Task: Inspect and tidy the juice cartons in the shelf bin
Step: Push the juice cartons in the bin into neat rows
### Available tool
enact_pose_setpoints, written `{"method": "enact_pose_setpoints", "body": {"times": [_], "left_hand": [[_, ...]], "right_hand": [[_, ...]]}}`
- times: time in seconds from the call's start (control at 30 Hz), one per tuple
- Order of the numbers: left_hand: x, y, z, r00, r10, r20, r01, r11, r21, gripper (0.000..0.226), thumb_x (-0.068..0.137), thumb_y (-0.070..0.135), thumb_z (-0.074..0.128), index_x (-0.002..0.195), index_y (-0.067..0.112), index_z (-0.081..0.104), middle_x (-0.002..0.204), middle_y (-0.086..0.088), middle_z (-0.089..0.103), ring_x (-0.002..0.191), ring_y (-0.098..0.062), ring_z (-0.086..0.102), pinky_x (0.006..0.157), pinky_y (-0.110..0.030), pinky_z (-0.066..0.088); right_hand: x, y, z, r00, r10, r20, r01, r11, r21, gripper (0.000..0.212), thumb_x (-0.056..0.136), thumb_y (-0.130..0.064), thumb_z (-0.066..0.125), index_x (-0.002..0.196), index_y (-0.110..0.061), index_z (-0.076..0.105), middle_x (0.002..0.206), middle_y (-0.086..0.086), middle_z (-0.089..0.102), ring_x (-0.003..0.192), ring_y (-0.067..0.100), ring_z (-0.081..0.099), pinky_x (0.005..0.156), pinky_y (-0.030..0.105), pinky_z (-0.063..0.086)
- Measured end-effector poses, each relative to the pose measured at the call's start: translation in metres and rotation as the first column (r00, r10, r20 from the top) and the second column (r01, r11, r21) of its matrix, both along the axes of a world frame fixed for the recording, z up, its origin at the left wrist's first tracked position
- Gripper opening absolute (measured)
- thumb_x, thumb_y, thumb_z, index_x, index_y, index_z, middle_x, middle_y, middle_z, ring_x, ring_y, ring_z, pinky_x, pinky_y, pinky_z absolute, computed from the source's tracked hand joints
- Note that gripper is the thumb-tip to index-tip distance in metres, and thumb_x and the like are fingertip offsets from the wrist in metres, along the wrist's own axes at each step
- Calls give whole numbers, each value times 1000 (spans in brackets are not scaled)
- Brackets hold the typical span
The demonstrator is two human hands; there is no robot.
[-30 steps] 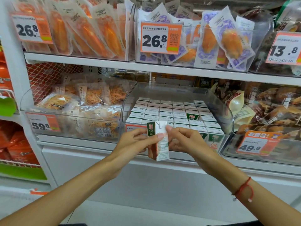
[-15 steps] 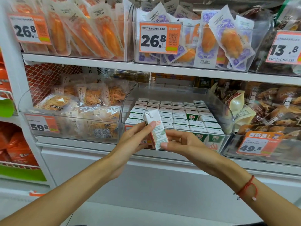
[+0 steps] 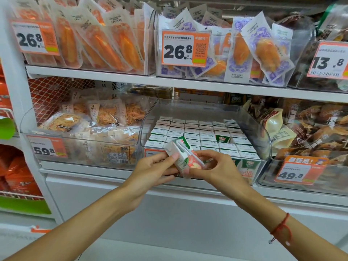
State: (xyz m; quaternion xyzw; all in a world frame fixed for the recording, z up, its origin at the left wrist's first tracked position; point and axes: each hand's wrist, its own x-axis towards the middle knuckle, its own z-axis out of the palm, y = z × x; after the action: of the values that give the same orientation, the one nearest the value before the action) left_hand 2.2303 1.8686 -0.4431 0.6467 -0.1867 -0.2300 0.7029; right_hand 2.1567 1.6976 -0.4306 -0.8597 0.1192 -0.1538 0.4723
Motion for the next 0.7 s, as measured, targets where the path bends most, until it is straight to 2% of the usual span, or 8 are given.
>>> {"method": "enact_pose_setpoints", "body": {"times": [0.1, 0.17, 0.27, 0.33, 0.47, 0.53, 0.6, 0.7], "left_hand": [[-2, -2, -2, 999, 39, -7, -39, 999, 4, 30, 85, 33, 71, 112, 19, 70, 97, 2, 77, 92, -9, 73, 73, -16, 57], [-2, -2, -3, 998, 69, 14, -69, 998, 7, 25, 87, 32, 69, 109, 21, 70, 93, 4, 78, 90, -7, 73, 71, -13, 56], [0, 1, -3, 997, 64, 39, -65, 998, 24, 22, 91, 35, 64, 108, 23, 71, 95, 5, 77, 91, -5, 72, 70, -13, 55], [2, 3, -1, 999, 40, 33, -40, 999, 20, 23, 94, 35, 60, 108, 21, 72, 96, 4, 77, 90, -4, 72, 72, -14, 56], [2, 4, 1, 994, -13, 105, 11, 1000, 23, 25, 97, 30, 55, 116, 21, 69, 101, 4, 77, 97, -9, 71, 88, -21, 55], [2, 3, 2, 982, -24, 190, 20, 999, 26, 31, 96, 26, 56, 126, 22, 62, 109, 3, 75, 103, -9, 69, 93, -23, 53], [1, 3, 2, 953, -53, 299, 38, 998, 55, 39, 91, 31, 59, 130, 27, 56, 116, 7, 71, 106, -3, 66, 89, -16, 51], [-3, 2, 0, 901, -94, 423, 60, 994, 93, 46, 83, 41, 60, 128, 35, 50, 120, 14, 66, 109, 4, 61, 87, -9, 47]], "right_hand": [[-1, 5, -3, 987, -48, 155, 83, 970, -229, 47, 61, -43, 85, 101, -36, 62, 91, -20, 64, 80, -5, 62, 68, 11, 52], [-1, 5, -6, 987, -2, 163, 54, 949, -312, 47, 62, -51, 82, 100, -41, 57, 89, -24, 61, 80, -5, 60, 66, 10, 49], [2, 0, -2, 988, 61, 145, -58, 998, -29, 24, 76, -54, 72, 88, -33, 71, 78, -14, 70, 70, 8, 64, 64, 23, 56], [2, -8, 3, 989, 84, 118, -105, 976, 189, 29, 83, -52, 61, 83, -28, 77, 75, -11, 74, 67, 4, 66, 57, 15, 51], [2, -17, 2, 974, 227, 20, -221, 922, 318, 29, 78, -53, 63, 93, -31, 75, 92, -5, 77, 87, 10, 72, 75, 21, 58], [2, -18, 1, 968, 249, 26, -244, 916, 318, 35, 75, -51, 66, 105, -33, 69, 94, -8, 76, 89, 10, 72, 76, 20, 58], [1, -18, 2, 971, 233, 55, -239, 938, 251, 40, 73, -52, 64, 109, -37, 62, 90, -13, 76, 85, 5, 72, 65, 15, 56], [-2, -21, 3, 964, 235, 122, -251, 958, 136, 43, 75, -49, 62, 113, -28, 64, 93, -12, 74, 88, 5, 70, 62, 15, 54]]}}
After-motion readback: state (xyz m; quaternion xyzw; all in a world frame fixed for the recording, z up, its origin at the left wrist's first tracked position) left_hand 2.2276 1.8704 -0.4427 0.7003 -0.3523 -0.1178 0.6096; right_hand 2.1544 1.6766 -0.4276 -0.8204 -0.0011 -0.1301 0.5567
